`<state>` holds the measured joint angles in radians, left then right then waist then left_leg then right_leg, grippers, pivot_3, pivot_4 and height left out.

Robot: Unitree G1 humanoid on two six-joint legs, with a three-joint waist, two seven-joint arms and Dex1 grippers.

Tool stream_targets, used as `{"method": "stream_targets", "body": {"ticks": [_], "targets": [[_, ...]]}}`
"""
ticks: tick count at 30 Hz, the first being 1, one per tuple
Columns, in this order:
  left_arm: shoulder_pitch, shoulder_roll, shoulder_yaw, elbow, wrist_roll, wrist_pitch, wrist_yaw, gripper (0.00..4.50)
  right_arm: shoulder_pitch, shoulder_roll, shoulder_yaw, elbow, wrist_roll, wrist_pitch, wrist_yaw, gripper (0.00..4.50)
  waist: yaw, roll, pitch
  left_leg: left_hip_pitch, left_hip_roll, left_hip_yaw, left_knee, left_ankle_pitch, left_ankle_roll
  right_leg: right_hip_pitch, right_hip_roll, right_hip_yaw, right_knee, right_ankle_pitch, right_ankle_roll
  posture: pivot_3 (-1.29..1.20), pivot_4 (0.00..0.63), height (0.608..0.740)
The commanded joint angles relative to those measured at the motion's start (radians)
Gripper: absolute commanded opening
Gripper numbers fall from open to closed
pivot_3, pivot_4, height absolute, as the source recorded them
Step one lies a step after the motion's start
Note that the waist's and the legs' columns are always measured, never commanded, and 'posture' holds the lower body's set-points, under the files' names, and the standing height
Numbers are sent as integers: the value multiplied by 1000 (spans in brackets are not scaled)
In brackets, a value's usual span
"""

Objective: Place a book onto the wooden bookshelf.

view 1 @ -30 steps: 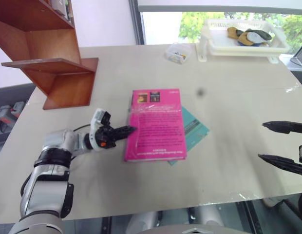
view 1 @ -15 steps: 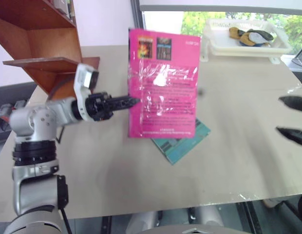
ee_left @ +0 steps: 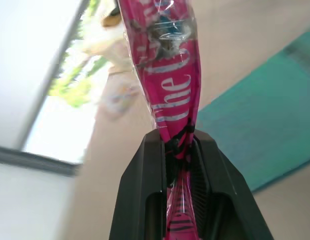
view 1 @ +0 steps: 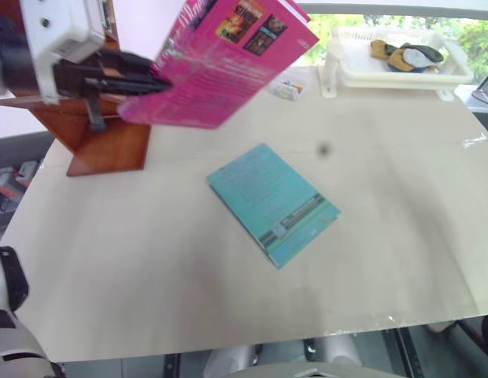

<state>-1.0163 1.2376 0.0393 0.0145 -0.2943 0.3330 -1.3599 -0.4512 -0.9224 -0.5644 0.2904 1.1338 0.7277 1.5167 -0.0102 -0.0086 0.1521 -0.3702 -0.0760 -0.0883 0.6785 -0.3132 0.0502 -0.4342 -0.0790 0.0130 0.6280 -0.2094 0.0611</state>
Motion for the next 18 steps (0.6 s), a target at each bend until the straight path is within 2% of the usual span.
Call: {"method": "stream_targets", "body": {"ticks": [1,10,18], "targets": [[-24,51,54,-3,35,-83,5,157,-60,-29,6,63,-15,3,83,4500,-1,1,1,0,0,0,0,0,0,0,0,0,0,0,0,0,150,740],[96,234,92,163,208,-358,30,157,-188,-38,111,181,-20,-15,98,4500,-4,4,3,1,1,2,1,0,0,-1,1,1,4,0,0,0,150,740],[121,302,79,325,283,-530,79,157,-216,-40,153,202,2,-18,98,4500,-5,4,3,-2,1,3,2,0,0,-5,1,1,7,0,0,0,150,740]]}}
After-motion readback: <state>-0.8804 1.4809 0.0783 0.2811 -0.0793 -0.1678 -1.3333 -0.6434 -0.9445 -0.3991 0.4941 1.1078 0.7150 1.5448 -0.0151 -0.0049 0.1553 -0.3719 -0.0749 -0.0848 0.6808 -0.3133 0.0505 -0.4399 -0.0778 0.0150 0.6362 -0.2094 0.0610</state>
